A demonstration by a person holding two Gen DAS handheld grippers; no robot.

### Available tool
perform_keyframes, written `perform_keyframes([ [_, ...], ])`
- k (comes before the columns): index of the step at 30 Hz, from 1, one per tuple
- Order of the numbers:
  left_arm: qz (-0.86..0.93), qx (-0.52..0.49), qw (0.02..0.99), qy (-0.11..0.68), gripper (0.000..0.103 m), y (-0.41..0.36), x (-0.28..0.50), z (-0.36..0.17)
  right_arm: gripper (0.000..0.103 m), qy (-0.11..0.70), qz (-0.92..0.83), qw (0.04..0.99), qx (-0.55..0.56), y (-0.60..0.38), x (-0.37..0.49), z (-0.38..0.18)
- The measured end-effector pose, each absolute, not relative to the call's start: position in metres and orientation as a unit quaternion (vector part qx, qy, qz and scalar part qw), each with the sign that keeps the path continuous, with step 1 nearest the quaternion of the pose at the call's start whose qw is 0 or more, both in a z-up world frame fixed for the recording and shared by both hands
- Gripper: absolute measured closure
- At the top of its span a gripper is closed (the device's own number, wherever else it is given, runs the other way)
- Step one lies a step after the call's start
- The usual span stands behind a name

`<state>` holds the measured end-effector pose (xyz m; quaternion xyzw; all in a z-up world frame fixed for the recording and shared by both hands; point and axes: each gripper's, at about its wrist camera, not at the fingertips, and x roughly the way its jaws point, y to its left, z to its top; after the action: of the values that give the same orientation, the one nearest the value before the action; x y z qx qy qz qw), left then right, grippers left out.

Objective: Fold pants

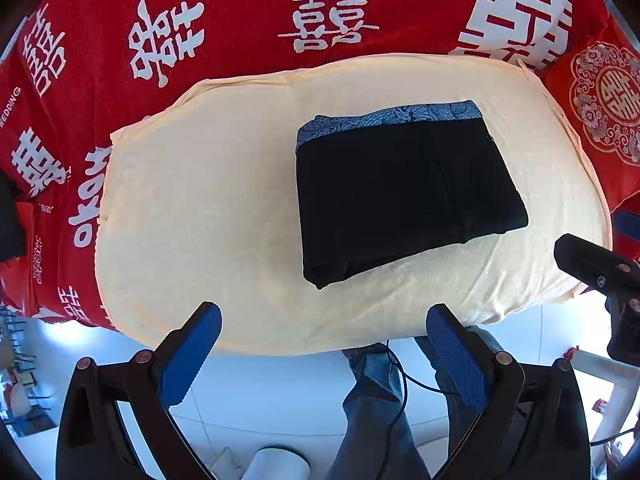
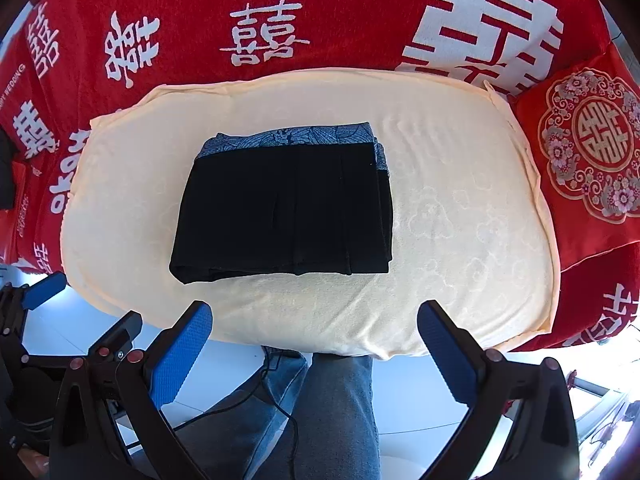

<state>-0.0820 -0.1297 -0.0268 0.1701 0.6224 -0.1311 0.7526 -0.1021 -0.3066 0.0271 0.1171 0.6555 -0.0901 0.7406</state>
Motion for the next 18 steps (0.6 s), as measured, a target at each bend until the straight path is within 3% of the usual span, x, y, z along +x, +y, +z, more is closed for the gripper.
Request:
perform_keyframes([
  [18, -0.137, 0.172, 0.757, 0.616, 0.000, -0.1332, -0.0796, -0.0228, 0.001, 0.658, -0.097, 0.739, 0.109, -0.3072, -0.1039, 0.0294],
])
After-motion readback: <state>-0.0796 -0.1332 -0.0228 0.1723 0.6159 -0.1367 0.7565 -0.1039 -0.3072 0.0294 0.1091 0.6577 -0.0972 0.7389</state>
